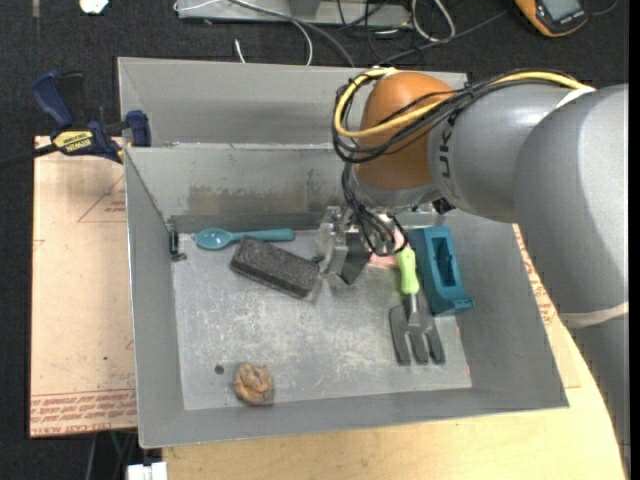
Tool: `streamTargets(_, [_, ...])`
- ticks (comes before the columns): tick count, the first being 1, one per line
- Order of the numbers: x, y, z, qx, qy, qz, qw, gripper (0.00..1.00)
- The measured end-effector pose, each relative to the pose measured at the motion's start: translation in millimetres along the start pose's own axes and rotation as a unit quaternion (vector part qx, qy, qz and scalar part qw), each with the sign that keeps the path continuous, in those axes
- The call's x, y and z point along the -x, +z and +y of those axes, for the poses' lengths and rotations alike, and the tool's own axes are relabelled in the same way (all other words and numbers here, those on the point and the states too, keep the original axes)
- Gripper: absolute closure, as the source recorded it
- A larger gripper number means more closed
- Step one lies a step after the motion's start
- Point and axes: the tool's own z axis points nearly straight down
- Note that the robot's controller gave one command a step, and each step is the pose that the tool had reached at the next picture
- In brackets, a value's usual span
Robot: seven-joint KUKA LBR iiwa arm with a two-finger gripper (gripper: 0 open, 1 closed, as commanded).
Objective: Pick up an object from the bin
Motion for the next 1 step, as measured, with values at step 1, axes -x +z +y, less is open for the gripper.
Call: streamTargets(1, [-5.3,-55.8,2.5,0.000,-0.051,0.0007,0.9987,1.00])
